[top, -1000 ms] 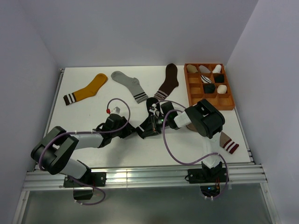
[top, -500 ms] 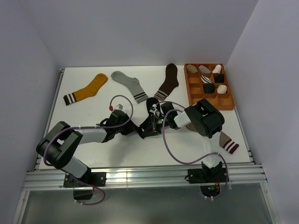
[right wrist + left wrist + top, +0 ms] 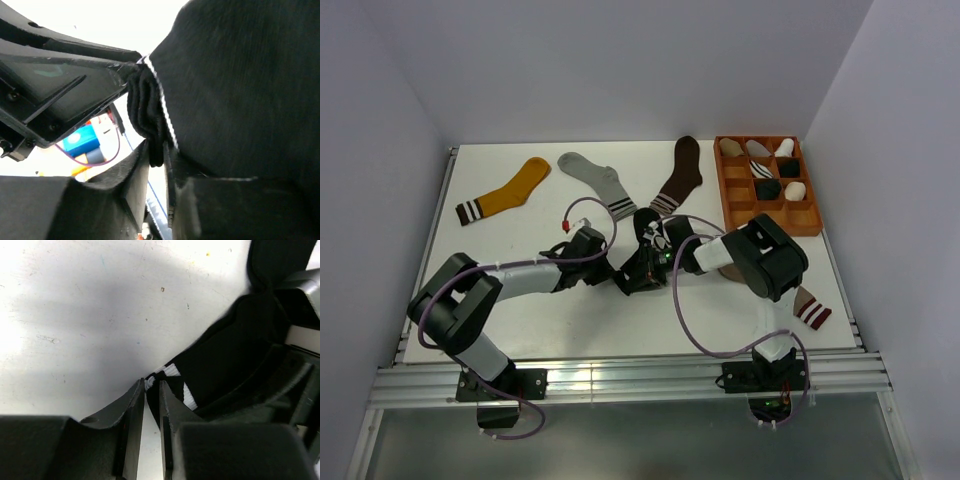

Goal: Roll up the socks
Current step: Roll the sock at the center of the board.

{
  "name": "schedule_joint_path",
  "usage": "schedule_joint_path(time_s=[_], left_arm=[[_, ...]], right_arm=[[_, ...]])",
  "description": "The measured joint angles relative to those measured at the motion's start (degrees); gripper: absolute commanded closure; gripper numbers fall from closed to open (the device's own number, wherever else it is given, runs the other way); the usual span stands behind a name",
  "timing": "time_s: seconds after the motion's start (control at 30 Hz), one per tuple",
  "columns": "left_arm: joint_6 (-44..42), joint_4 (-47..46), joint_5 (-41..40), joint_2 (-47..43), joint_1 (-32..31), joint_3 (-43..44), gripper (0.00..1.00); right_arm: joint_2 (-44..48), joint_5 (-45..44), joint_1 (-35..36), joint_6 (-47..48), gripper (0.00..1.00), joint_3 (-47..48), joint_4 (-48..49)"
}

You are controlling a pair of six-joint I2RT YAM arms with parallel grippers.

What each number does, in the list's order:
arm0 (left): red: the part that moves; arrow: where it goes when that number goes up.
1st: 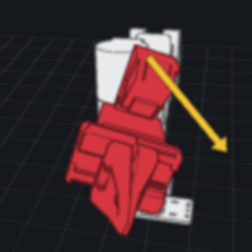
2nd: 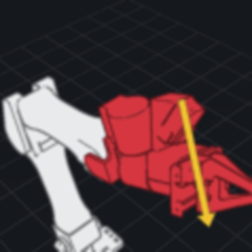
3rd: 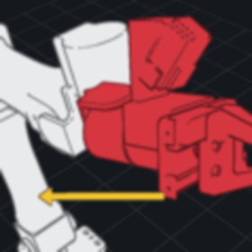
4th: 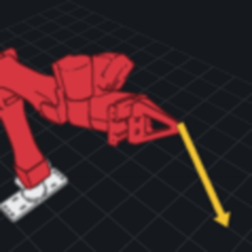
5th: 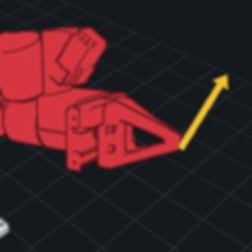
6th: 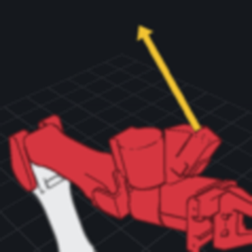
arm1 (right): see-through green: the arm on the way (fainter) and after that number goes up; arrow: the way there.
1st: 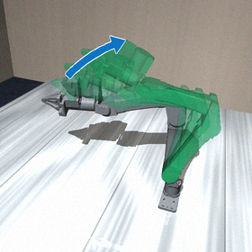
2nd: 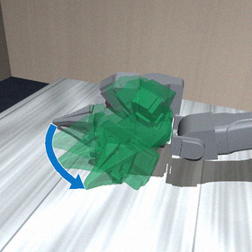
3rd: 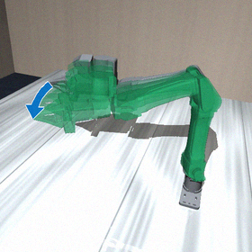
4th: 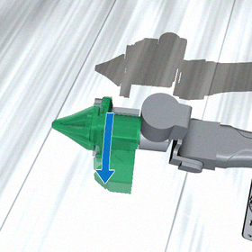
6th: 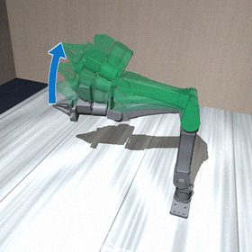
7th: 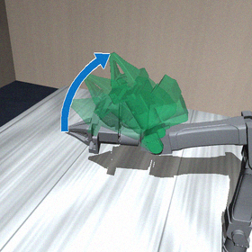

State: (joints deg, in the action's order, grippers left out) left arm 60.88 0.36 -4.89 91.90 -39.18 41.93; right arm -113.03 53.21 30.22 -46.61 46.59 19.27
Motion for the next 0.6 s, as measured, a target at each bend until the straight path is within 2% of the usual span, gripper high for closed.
schedule_joint_path(time_s=[0.07, 0.3, 0.47, 0.6], left_arm=[[0.07, 0.79, -0.79, 0.24, -0.37, 0.52, 0.77], [0.28, 2.10, -2.14, 0.46, -0.90, 1.31, 0.78], [0.31, 2.62, -2.73, 0.52, -1.20, 1.62, 0.78], [0.44, 3.02, -3.06, 0.59, -1.42, 1.88, 0.78]], right_arm=[[1.75, -1.88, 0.00, 0.92, 0.70, 0.00, -2.45], [12.24, -13.44, 0.00, 6.25, 0.69, -0.11, -13.86], [19.12, -16.41, 0.31, 8.00, 0.75, -0.57, -15.19], [18.97, -15.87, 1.84, 8.09, 0.80, 0.24, -13.90]])
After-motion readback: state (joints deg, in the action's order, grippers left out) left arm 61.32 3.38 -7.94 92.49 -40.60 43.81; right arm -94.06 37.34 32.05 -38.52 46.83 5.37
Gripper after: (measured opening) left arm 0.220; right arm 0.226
